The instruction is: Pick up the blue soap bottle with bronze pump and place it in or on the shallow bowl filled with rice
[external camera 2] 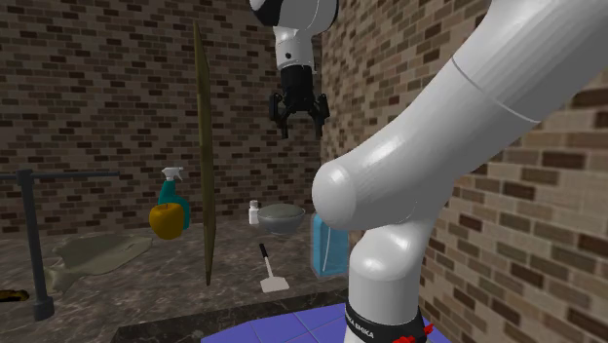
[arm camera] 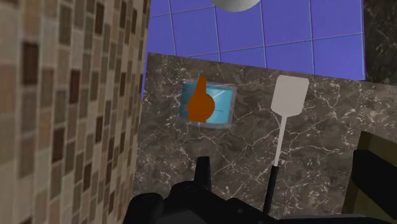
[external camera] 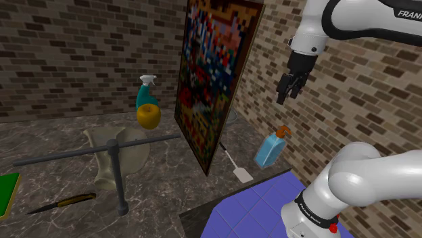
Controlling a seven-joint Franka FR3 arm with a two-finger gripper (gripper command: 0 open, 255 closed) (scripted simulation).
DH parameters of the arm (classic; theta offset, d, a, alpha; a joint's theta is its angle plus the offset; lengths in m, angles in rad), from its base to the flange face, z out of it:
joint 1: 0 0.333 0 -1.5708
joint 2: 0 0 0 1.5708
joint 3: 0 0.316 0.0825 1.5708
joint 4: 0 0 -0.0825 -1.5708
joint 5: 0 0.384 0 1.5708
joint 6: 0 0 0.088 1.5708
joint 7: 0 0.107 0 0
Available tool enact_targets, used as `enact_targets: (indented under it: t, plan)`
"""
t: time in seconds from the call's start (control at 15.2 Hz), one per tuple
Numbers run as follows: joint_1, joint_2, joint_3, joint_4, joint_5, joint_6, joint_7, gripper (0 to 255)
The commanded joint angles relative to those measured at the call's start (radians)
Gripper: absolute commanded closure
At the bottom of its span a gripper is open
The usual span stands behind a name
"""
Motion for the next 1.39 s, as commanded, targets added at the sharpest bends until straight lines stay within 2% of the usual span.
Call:
enact_targets:
  t: [0.0,0.73,1.32]
  plan:
    - [0.0,0.0,0.0,0.0,0.0,0.0,0.0,0]
    - [-0.142,-0.212,-0.143,-0.43,-0.074,0.333,0.027,0]
    - [-0.15,-0.193,-0.157,-0.524,-0.089,0.445,0.027,0]
